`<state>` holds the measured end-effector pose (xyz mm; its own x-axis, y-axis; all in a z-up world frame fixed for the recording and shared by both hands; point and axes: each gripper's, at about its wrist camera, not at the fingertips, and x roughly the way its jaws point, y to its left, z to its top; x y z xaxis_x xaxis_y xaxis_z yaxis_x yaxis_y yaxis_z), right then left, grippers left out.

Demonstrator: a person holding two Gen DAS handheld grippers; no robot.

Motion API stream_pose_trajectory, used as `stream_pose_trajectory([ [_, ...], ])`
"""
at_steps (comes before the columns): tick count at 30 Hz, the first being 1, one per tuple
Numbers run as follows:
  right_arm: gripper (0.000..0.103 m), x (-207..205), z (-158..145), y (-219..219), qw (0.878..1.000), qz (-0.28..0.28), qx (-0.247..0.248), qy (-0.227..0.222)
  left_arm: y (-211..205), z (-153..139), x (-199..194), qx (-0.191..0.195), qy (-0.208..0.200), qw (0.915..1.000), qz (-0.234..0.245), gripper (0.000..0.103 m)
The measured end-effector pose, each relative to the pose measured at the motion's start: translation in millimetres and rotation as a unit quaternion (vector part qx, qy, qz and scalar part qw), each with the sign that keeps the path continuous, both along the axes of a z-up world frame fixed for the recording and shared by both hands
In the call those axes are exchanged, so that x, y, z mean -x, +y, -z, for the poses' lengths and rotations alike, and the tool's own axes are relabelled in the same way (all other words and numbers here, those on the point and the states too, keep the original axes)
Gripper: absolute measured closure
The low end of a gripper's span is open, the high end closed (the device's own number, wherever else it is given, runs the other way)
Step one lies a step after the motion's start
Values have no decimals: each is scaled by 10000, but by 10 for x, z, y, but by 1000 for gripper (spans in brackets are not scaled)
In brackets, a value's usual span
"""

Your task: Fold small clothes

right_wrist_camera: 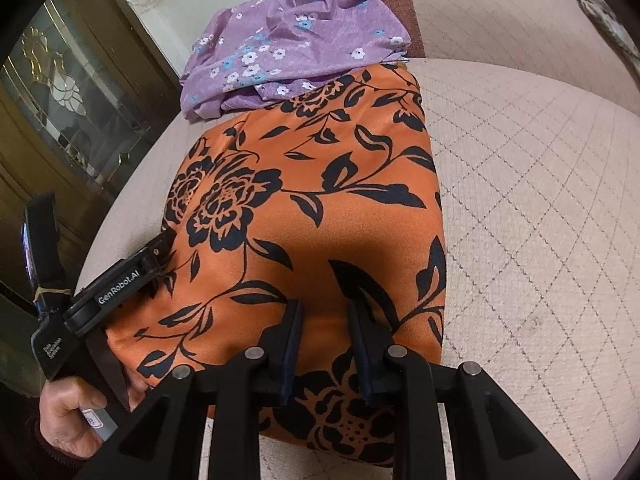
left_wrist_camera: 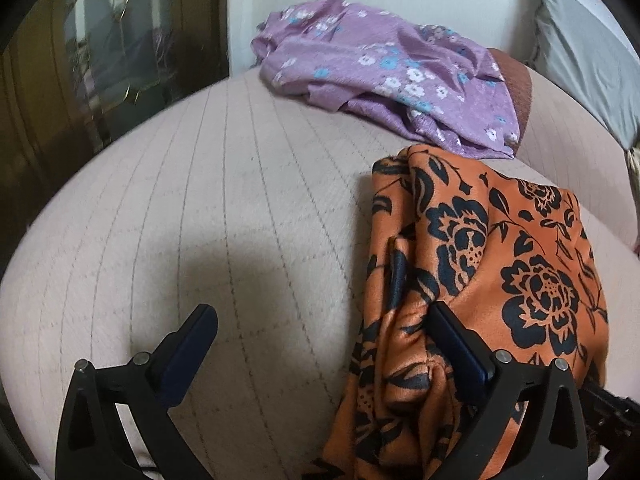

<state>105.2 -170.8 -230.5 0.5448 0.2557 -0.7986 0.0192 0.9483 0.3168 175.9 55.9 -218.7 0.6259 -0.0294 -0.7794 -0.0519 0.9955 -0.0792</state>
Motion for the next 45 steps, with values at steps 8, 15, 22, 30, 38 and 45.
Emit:
stream_pose_trajectory([
  [8,74,361,-314,-417,9976,11,-606,-341,-11,-471,491,-407,-438,9978,289,0],
  [15,73,440,-5,-477,9960,10,-814,357,-189,-73,410,-735,337,9946,657,0],
  [22,72,457,-131,-587,9945,-36,-1043,22,-246,-358,537,-1083,-495,9902,729,0],
  [30,16,312,-275,-872,9824,340,-1761,-528,-259,-497,364,-1033,-791,9887,741,0],
  [38,16,-48,89,-984,9682,467,-2455,-131,-299,-514,303,-1034,-799,9866,977,0],
  [45,16,-201,244,-918,9657,332,-2573,79,-379,-517,277,-1114,-821,9842,1106,0],
])
